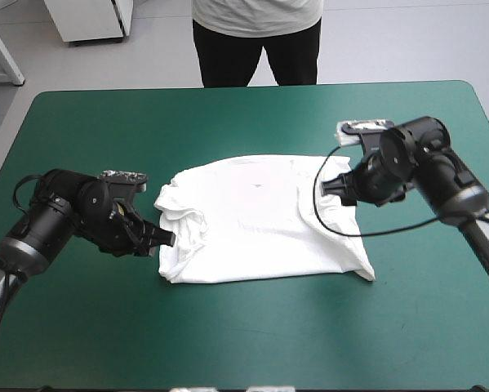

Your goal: Fold the cloth

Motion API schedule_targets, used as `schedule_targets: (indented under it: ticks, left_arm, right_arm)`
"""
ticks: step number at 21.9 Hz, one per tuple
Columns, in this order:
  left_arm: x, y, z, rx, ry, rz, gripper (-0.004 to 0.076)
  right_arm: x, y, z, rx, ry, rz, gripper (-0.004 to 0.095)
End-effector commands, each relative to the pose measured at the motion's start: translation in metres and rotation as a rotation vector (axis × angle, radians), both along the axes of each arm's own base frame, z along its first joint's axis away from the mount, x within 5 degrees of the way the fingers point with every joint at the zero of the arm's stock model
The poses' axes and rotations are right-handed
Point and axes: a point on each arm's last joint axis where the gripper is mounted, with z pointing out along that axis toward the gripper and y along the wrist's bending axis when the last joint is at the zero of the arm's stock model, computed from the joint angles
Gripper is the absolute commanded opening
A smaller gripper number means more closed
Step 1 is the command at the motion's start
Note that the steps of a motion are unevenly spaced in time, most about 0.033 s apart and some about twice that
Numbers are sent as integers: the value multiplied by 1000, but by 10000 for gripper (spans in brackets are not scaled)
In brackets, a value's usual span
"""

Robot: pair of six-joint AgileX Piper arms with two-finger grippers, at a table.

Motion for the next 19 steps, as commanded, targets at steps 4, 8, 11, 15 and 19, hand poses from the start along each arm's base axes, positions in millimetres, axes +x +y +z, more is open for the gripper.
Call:
schedule_targets:
  ticks: [4, 8, 11, 15, 19]
  left_arm:
    - [-1, -20, -4, -68, -90, 16, 314]
    - [7, -26, -19, -43, -42, 2, 363]
    - [10, -28, -36, -4, 54, -10, 592]
    - [4, -26, -68, 5, 112, 38, 606]
    - [5, -28, -91, -50, 60, 67, 536]
  right_arm:
    - [-54, -23, -3, 5, -14, -68, 553]
    - [-74, -32, 7, 19, -55, -80, 553]
    - [-78, -33, 11, 25, -69, -80, 553]
    - [-78, -33, 11, 23, -70, -75, 553]
    - [-77, -34, 11, 10, -74, -64, 553]
